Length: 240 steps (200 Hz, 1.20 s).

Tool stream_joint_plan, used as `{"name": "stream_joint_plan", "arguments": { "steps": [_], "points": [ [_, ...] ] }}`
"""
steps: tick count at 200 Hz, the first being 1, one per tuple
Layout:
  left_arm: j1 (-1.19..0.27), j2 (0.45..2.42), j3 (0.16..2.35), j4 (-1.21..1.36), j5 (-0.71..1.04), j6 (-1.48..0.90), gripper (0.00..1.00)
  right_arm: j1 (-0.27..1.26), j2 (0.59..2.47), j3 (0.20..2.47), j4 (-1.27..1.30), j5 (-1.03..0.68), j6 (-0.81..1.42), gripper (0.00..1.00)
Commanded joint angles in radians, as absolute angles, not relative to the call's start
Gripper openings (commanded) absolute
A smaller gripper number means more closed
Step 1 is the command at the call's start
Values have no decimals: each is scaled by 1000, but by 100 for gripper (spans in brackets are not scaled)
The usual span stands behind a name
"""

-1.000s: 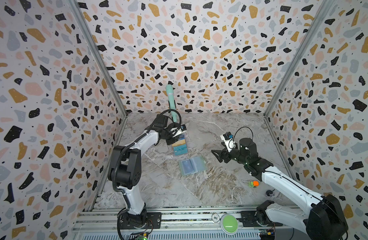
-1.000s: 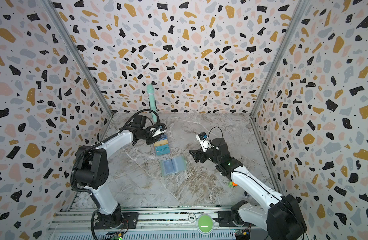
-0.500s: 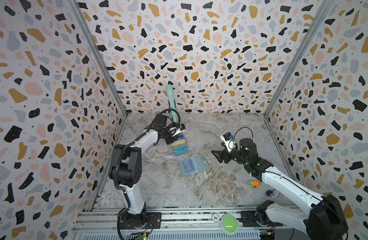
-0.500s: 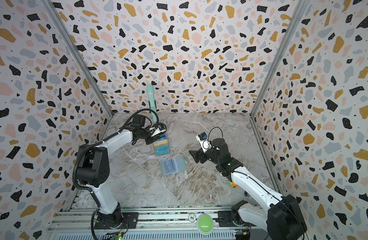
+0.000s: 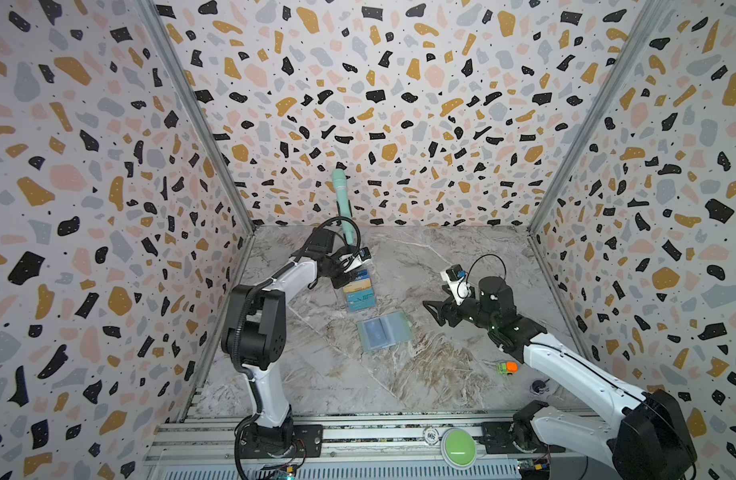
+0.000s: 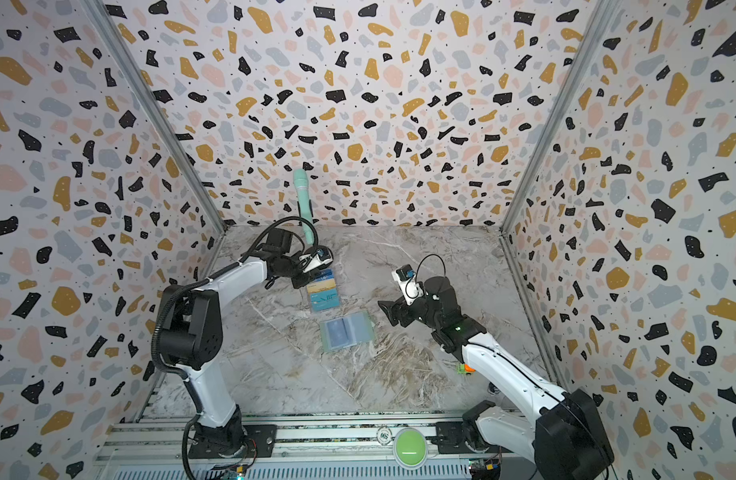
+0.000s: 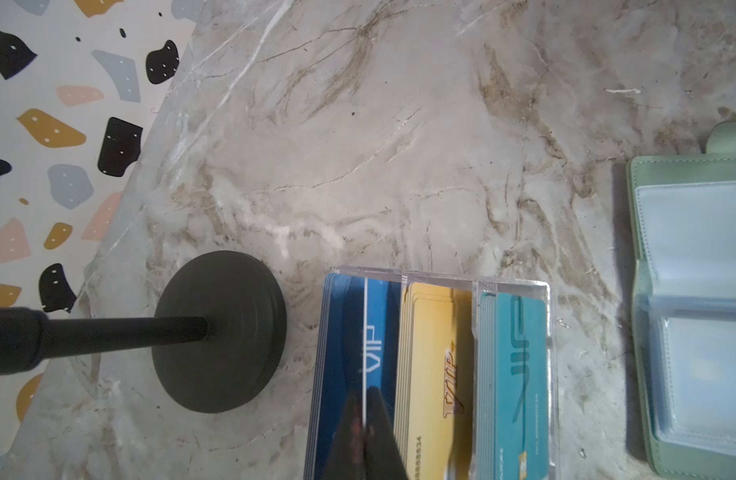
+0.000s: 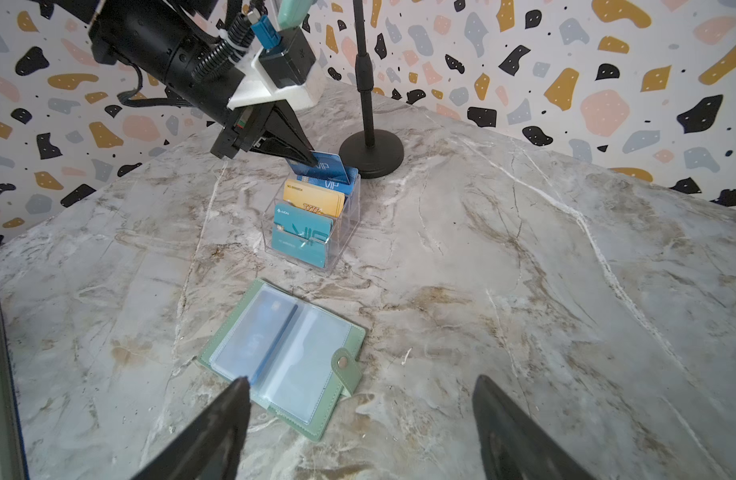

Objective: Take the credit cards out of the card holder

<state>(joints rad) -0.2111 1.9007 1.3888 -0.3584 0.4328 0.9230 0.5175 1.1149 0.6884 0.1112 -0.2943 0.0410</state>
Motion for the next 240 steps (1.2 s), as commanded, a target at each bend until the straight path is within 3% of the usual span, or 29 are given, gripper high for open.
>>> {"name": "stream_joint_plan", "arguments": {
  "steps": [1,81,240],
  "points": [
    [-205,1913,1415,-368,446,927,1,522,1087,687,94,-291,32,84],
    [-202,1939,1431,-400,458,937,2,528,1086,686,92,-287,29,84],
    [-201,1950,1418,-369,428,909,14,532,1092,683,92,-279,21,83]
  ]
}}
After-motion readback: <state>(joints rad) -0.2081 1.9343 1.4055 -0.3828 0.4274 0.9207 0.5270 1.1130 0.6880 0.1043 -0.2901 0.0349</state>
